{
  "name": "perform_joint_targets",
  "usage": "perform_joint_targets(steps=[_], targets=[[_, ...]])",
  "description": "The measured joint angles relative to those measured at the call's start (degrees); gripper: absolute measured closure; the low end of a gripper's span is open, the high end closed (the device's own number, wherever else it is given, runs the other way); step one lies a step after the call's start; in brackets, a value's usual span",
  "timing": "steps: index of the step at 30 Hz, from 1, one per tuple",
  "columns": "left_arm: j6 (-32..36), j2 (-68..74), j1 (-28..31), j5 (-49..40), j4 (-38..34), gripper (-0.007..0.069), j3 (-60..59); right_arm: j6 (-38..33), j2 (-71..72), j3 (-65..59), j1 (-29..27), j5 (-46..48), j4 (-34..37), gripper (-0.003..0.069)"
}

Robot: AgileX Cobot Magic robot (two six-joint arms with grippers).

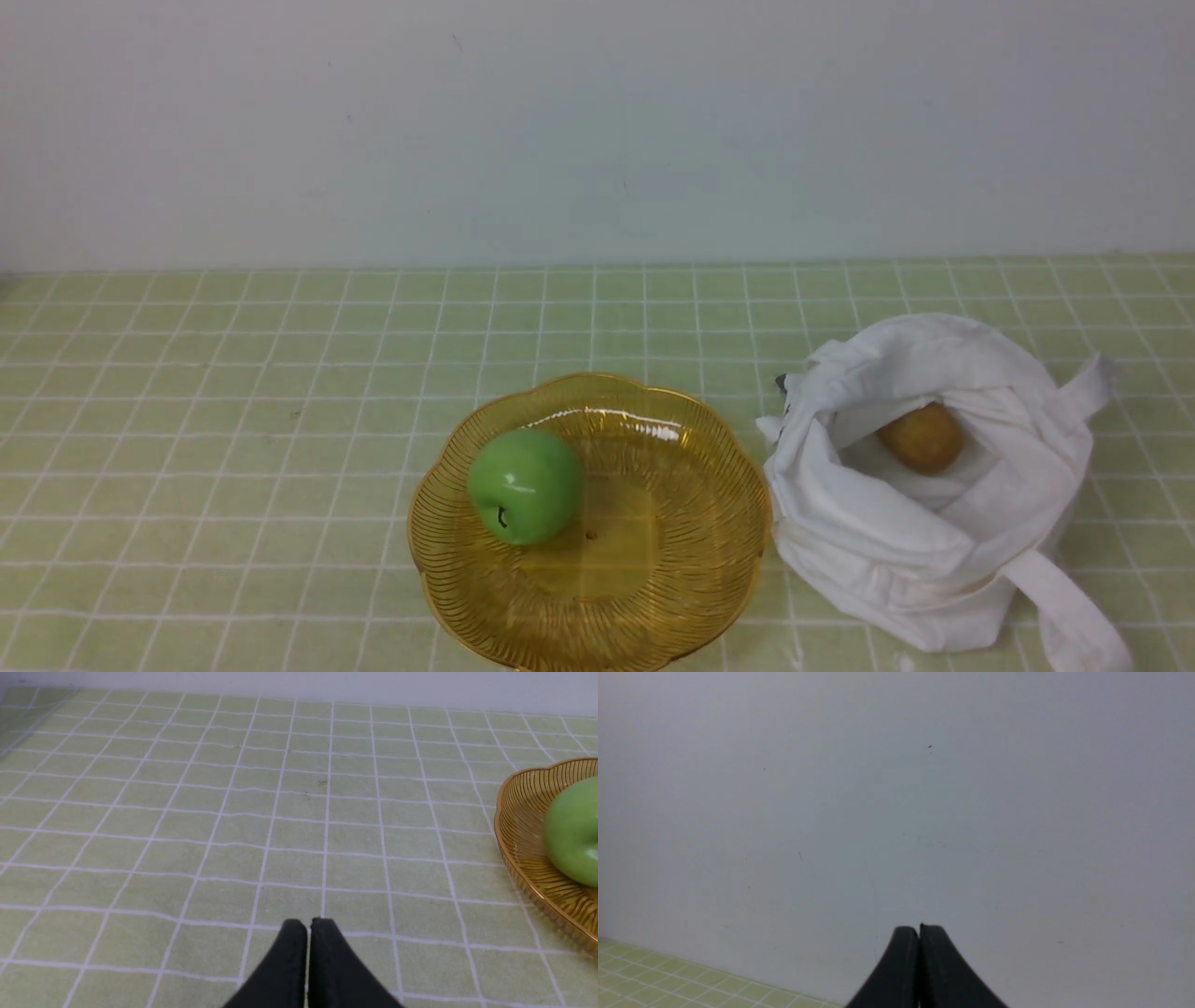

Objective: Take the fruit out of the bag on the green coffee tablecloth and place them on the plate.

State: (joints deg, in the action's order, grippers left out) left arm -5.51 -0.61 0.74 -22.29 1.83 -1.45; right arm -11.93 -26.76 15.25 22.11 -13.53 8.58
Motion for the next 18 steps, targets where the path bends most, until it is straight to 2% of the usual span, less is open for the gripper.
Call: perform_joint_targets(steps=[6,10,18], targets=[[0.0,0.0,0.0,0.0,0.0,0.0632,0.0,0.0,5.95,-0.51,-0.66,6.01,-1.56,0.0673],[0.0,0.0,0.0,0.0,0.0,0.0632,0.0,0.0,12.65,-4.62,-5.16,13.53,-6.58,0.0673],[0.0,0.0,0.0,0.0,0.0,0.0632,0.0,0.0,22.13,-15.2,-12.11,25.46,-6.89,0.0673]])
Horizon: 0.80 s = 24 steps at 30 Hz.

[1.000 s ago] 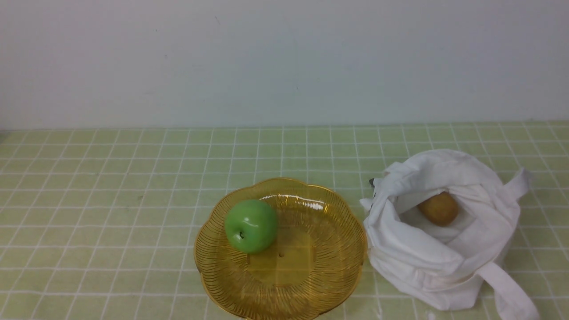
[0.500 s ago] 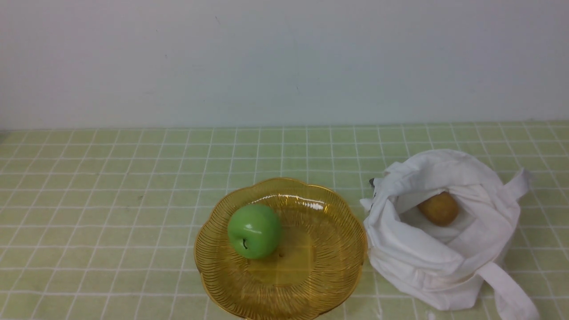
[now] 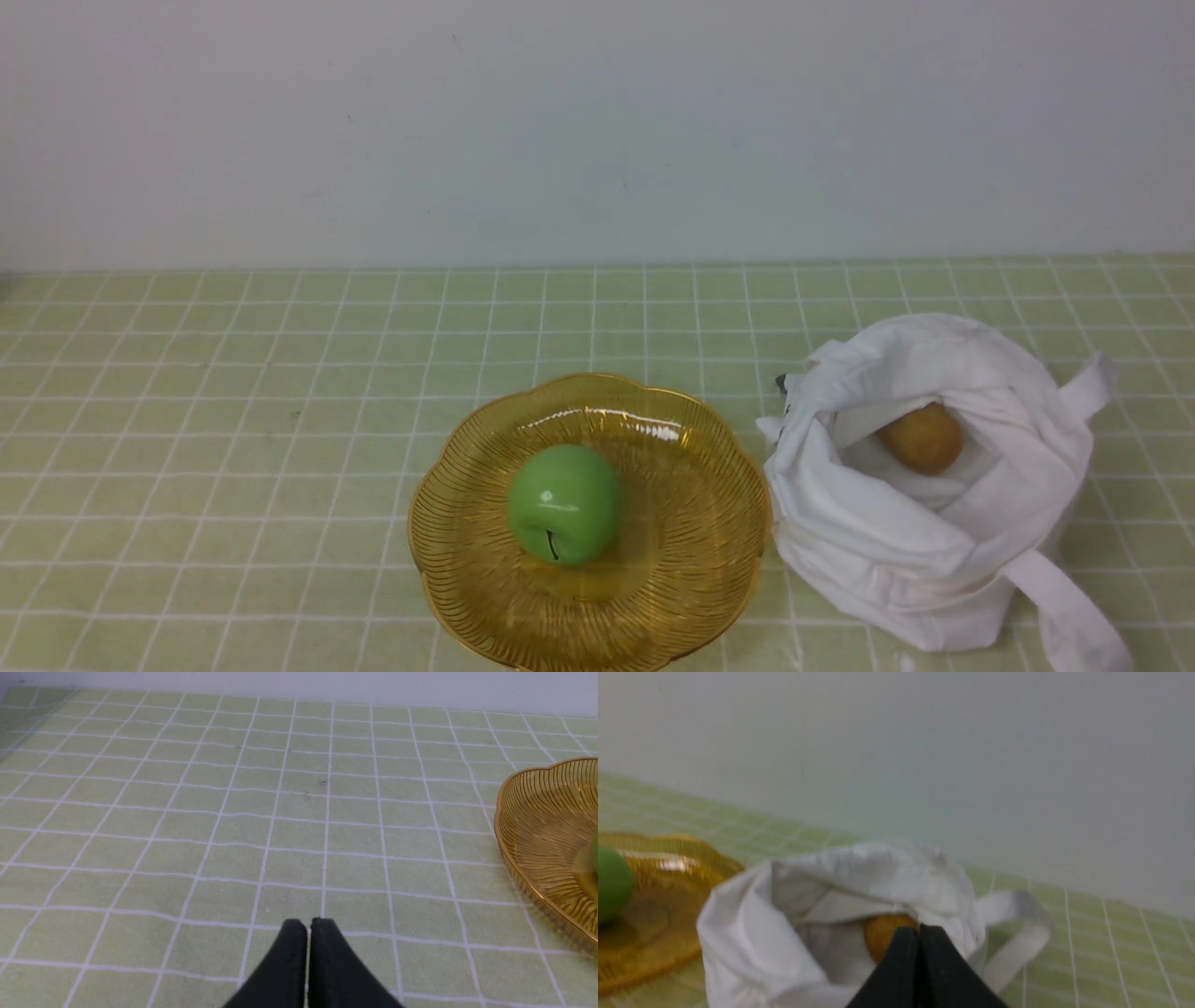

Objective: Take the fruit out of the bag on the green coffee tablecloth and place them on the plate.

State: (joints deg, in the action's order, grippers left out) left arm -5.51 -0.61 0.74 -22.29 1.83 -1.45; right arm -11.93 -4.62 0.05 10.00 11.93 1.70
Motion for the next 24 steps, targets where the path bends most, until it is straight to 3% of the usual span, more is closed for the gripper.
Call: perform_joint_targets(steps=[6,13,24], targets=[[0.0,0.0,0.0,0.0,0.0,0.0632,0.0,0.0,3.67,-1.64,-3.09,8.03,0.0,0.0673],[0.0,0.0,0.0,0.0,0.0,0.0632,0.0,0.0,5.05,-1.56,-9.57,8.69,0.0,0.0673],[0.0,0.0,0.0,0.0,0.0,0.0632,0.0,0.0,5.05,-1.56,-10.11,8.69,0.0,0.0673]])
